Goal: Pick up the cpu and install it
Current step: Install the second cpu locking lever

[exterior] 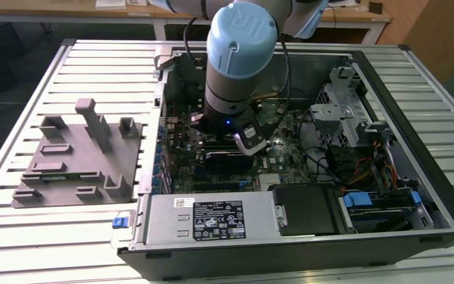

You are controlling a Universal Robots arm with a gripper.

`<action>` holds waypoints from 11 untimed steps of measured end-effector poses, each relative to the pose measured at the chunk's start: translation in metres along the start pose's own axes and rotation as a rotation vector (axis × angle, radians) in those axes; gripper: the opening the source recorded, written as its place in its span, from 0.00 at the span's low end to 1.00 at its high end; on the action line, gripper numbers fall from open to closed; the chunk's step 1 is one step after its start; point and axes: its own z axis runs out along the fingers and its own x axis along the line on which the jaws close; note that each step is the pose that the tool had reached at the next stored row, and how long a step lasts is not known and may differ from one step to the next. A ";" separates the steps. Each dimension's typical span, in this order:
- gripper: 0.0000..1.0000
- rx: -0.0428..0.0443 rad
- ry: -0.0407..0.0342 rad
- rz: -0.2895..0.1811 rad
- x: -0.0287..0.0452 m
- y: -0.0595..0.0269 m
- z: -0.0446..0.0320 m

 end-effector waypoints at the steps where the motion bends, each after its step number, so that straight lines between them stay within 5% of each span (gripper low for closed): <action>1: 0.11 -0.0004 -0.0001 0.000 0.0000 0.0007 -0.0017; 11: 0.11 0.0005 0.0003 0.000 0.0009 0.0070 -0.0213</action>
